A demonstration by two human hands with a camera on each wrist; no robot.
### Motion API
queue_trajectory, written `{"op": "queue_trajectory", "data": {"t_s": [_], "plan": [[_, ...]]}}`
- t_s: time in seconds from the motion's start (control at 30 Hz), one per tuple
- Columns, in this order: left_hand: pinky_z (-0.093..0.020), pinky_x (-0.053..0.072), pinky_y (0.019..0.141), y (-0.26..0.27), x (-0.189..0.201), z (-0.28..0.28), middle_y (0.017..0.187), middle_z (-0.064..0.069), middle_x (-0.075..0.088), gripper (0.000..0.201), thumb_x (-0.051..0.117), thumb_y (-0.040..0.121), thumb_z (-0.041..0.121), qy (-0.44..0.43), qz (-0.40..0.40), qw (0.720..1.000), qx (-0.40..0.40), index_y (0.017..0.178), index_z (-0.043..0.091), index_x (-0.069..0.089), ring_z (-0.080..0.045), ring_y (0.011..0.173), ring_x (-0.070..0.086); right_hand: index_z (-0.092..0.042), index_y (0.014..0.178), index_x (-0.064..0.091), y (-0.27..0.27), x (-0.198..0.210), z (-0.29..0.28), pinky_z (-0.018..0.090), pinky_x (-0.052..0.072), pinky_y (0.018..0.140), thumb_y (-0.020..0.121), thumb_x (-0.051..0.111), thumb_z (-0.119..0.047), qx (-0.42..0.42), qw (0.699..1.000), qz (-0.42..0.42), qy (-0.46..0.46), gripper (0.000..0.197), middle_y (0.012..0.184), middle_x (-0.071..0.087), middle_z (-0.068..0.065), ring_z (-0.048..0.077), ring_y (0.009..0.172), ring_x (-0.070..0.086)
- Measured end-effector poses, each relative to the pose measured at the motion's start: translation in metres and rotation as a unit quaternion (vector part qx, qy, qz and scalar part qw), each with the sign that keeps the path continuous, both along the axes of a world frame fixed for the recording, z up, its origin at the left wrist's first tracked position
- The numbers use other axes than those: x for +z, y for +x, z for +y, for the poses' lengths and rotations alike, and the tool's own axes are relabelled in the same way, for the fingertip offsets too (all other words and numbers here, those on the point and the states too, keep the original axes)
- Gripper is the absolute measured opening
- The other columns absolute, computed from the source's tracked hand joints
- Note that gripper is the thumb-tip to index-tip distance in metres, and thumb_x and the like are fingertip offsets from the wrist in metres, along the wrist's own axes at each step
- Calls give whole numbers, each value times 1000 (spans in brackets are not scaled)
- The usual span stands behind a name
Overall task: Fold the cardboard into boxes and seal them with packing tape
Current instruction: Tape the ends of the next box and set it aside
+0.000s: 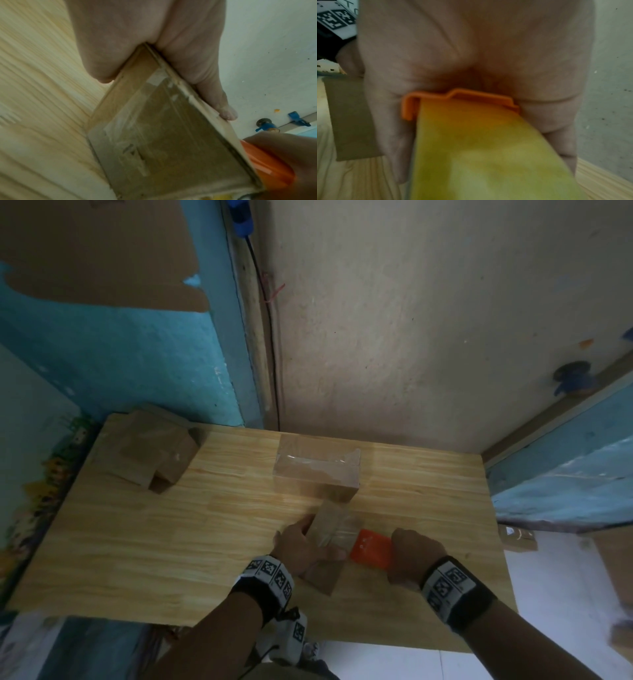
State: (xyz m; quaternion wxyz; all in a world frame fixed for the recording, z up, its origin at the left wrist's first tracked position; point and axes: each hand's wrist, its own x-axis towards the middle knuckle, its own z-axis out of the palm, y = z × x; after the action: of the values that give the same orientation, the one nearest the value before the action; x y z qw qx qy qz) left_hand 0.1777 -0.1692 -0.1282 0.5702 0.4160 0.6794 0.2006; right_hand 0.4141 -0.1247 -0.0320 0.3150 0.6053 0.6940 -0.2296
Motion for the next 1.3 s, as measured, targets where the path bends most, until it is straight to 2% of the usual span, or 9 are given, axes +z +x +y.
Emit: {"op": "queue_trajectory", "data": {"t_s": [0.3, 0.4, 0.53, 0.6, 0.8, 0.9, 1.0, 1.13, 1.3], "plan": [[-54, 41, 114, 0, 3, 0, 118, 19, 72, 106, 91, 31, 82, -6, -7, 1000, -12, 128, 48, 61, -13, 118, 65, -26, 122, 60, -18, 3, 4, 40, 59, 93, 81, 82, -46, 28, 999, -43, 13, 51, 105, 66, -6, 19, 100, 71], [-50, 51, 106, -2, -1, 0, 113, 18, 74, 96, 96, 34, 74, -14, -35, 999, -3, 122, 49, 64, -13, 113, 68, -26, 117, 62, -24, 7, 5, 38, 58, 89, 81, 80, -49, 35, 998, -50, 23, 47, 100, 65, -6, 19, 97, 71], [-42, 58, 98, -1, 23, 7, 115, 12, 75, 90, 96, 43, 67, 10, -77, 996, -49, 123, 37, 66, -9, 108, 71, -27, 86, 59, -48, 10, 3, 34, 57, 80, 91, 68, -46, 24, 996, -25, 87, 22, 88, 64, -6, 19, 88, 71], [-43, 57, 100, -2, 31, 9, 118, 12, 74, 89, 97, 48, 63, 25, -85, 994, -68, 126, 37, 65, -9, 111, 69, -27, 75, 53, -62, 5, -6, 33, 54, 78, 97, 59, -45, -25, 995, -4, 93, 29, 84, 63, -7, 19, 88, 72], [-36, 58, 93, -25, 37, 3, 117, 13, 72, 75, 98, 57, 52, 15, -96, 995, 2, 120, 44, 58, -8, 109, 69, -28, 93, 63, -45, -5, -10, 38, 62, 84, 80, 70, -65, -146, 986, 41, 69, 40, 86, 69, -7, 15, 81, 71], [-44, 60, 93, -27, 33, 0, 120, 13, 71, 97, 95, 43, 70, 16, -79, 996, 38, 127, 43, 55, -10, 110, 69, -25, 90, 65, -22, 7, -12, 38, 65, 79, 71, 72, -63, -214, 970, 90, 76, 43, 80, 72, -6, 15, 73, 73], [-48, 57, 97, -22, 35, -2, 136, 12, 53, 124, 86, 42, 83, 56, 16, 998, 25, 146, 40, 36, -13, 119, 59, -18, 83, 70, -2, 29, -11, 41, 67, 68, 70, 72, -58, -262, 946, 166, 93, 42, 64, 74, -1, 14, 54, 74], [-45, 54, 100, -15, 44, -5, 145, 11, 36, 112, 84, 58, 73, 170, 125, 977, 8, 150, 38, 29, -16, 126, 50, -19, 85, 72, 1, 65, -15, 41, 64, 68, 77, 87, -47, -261, 910, 290, 142, 33, 69, 76, -2, 8, 59, 71], [-50, 45, 109, -15, 37, -3, 148, 6, 25, 83, 71, 87, 56, 179, 127, 975, -35, 153, 42, 23, -25, 135, 39, -21, 91, 72, -17, 85, -23, 39, 59, 70, 72, 96, -40, -236, 864, 421, 147, 36, 81, 76, -4, 9, 72, 71]]}}
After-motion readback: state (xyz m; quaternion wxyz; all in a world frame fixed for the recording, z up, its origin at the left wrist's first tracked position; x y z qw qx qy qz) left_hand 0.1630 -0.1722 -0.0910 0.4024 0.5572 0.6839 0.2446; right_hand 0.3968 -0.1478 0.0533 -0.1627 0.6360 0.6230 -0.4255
